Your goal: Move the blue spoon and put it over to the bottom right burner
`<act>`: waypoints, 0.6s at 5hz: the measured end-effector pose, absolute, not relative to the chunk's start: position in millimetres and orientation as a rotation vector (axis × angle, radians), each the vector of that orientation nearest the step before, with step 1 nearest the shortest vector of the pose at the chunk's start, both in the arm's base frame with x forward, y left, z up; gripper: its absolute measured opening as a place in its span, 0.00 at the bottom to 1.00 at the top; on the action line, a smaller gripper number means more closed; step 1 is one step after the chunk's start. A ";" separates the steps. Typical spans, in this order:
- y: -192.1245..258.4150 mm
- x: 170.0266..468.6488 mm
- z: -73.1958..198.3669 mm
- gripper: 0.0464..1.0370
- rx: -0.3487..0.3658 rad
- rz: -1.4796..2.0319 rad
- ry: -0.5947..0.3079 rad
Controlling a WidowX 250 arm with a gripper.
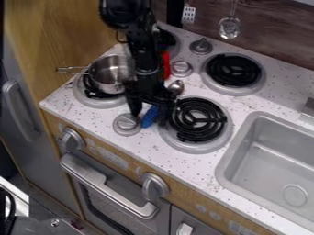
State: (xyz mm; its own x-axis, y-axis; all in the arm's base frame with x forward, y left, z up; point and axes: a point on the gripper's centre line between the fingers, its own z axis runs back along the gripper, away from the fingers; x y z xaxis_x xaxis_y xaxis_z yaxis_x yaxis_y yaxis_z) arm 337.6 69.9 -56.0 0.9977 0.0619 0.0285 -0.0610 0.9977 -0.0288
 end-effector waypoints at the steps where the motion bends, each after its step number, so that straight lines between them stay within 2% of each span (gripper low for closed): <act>1: 68.3 345.5 -55.3 0.96 -0.043 0.061 -0.041; 2: 60.1 359.9 -52.9 0.96 -0.114 0.101 -0.070; 3: 62.0 367.3 -52.6 0.96 -0.152 0.150 -0.056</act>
